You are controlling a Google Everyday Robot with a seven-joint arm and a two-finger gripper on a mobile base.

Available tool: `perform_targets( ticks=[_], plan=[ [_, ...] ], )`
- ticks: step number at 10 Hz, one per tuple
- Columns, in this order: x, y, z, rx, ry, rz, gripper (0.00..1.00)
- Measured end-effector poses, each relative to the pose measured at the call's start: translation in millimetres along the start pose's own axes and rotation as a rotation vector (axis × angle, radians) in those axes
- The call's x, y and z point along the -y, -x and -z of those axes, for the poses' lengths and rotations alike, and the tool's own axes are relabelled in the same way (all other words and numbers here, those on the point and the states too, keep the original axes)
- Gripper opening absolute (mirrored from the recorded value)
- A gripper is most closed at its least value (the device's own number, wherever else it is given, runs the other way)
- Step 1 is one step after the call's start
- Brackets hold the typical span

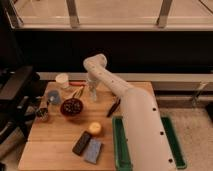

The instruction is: Wipe table surface with towel

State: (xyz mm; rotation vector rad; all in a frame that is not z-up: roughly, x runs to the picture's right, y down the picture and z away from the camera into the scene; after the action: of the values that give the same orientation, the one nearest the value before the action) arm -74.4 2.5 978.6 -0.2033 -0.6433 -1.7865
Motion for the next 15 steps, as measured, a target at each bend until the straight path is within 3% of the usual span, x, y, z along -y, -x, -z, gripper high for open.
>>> perform_targets(
  ticks=[2, 5, 7, 9, 11, 13, 15],
  plan=[
    [2, 36, 1, 0.027, -0.024, -0.048, 0.00],
    [-22, 77, 1, 0.073, -0.023, -0.146, 0.00],
    [-53, 86, 13, 0.072, 0.034, -0.196, 0.00],
    [-73, 70, 27, 0.052, 0.084, -0.193, 0.00],
    [-82, 32, 31, 0.027, 0.111, -0.156, 0.00],
    [-69, 1, 23, 0.007, 0.094, -0.100, 0.00],
    [-40, -16, 9, 0.003, 0.050, -0.039, 0.00]
  ],
)
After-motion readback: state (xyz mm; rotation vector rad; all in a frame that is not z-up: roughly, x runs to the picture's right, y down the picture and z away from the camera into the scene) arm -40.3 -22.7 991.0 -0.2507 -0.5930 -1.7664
